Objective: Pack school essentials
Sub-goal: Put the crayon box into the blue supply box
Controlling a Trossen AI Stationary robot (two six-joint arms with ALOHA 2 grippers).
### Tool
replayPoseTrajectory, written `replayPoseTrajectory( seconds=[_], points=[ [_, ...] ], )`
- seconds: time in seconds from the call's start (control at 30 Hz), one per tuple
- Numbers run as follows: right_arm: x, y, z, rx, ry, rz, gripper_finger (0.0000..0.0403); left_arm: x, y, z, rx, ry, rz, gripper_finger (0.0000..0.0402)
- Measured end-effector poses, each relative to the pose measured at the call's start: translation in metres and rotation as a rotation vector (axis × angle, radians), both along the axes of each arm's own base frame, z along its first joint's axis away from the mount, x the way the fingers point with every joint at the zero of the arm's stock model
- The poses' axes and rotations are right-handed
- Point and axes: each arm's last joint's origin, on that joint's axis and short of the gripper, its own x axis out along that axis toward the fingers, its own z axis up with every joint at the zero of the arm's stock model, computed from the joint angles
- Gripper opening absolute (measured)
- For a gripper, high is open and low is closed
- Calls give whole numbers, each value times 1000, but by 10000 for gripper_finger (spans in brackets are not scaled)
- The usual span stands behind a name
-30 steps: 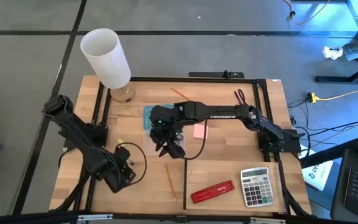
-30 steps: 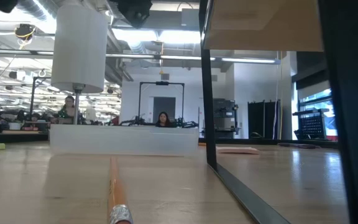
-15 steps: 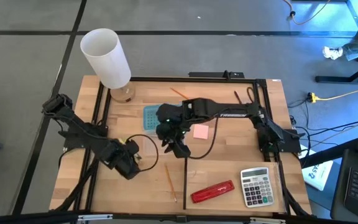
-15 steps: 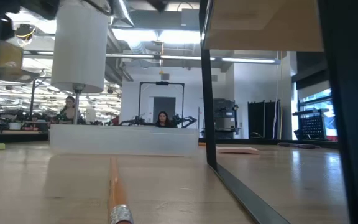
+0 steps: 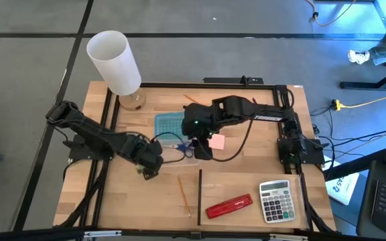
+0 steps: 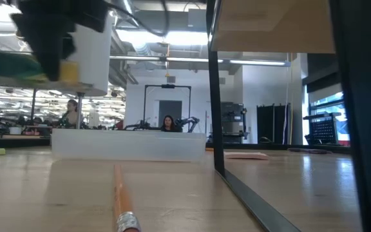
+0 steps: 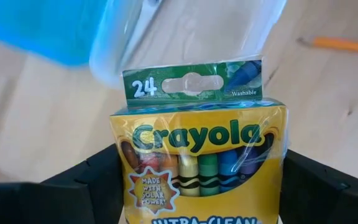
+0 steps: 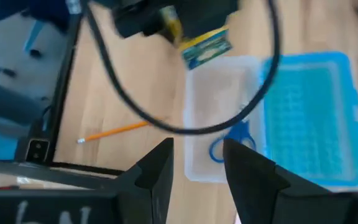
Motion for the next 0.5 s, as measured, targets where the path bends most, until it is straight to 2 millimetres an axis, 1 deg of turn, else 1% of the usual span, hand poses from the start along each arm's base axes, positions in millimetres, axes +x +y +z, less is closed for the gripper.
replayPoseTrajectory(
  seconds=[0.13, 0.23, 0.5],
  points=[
    [-9, -6, 9, -49, -7, -147, 141, 12, 14, 1, 29, -39, -137, 309],
    [-11, -8, 12, -102, -18, -209, 141, 19, 24, 2, 51, -67, -201, 308],
    [-10, -9, 11, -117, -21, -220, 141, 31, 43, 5, 96, -130, -282, 308]
  ],
)
